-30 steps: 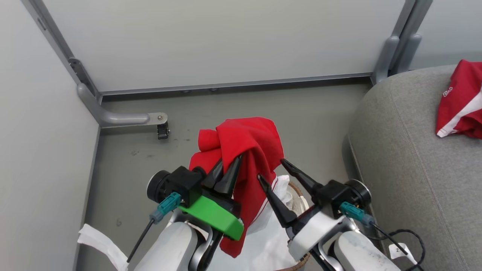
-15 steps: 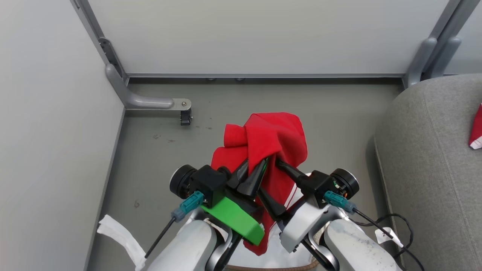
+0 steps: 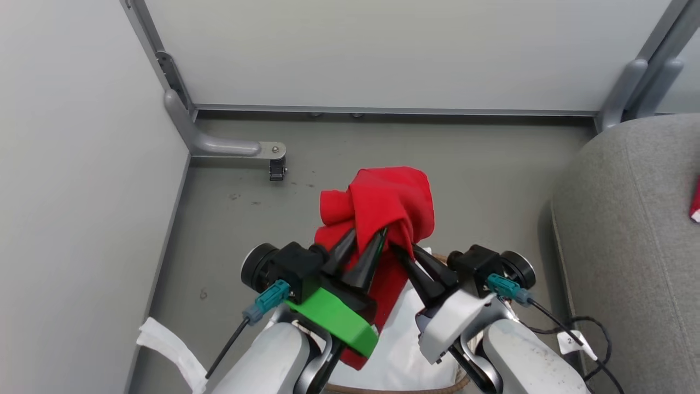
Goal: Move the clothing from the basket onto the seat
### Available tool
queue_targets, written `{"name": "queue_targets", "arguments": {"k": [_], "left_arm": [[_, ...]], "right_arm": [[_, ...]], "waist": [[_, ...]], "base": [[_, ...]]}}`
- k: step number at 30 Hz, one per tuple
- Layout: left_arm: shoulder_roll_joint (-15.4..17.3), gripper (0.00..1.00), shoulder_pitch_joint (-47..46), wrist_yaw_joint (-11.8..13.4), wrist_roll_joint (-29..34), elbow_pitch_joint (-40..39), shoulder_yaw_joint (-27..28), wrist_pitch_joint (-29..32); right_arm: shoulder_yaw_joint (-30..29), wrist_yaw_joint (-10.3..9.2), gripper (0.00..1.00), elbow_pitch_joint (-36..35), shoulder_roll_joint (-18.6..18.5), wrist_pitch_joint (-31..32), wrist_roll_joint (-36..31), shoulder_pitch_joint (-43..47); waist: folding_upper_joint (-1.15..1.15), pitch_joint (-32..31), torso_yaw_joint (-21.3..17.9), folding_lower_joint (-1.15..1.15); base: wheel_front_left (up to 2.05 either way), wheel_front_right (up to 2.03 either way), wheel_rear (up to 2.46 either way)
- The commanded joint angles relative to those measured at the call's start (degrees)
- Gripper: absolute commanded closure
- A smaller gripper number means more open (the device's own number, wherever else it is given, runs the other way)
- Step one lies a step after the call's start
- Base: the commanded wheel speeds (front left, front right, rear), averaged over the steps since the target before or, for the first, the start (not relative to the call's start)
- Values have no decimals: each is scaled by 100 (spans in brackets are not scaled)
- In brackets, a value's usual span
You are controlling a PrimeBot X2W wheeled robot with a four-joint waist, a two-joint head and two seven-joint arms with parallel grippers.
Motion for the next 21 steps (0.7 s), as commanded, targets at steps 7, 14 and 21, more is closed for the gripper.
{"name": "queue_targets", "arguments": {"k": [7, 14, 21], "left_arm": [[4, 0, 267, 5, 337, 175, 336, -20], [184, 0, 515, 5, 451, 184, 562, -13], [271, 0, 781, 5, 512, 113, 781, -13]], "right_arm": [[-459, -8, 100, -226, -26, -28, -92, 390], [-698, -8, 100, -426, -27, -28, -145, 580], [-1024, -8, 100, -540, -22, -28, -240, 767]], "waist": [[0, 10, -855, 0], [0, 82, -1916, 0], [0, 100, -2834, 0]], "base": [[0, 0, 0], [0, 0, 0], [0, 0, 0]]}}
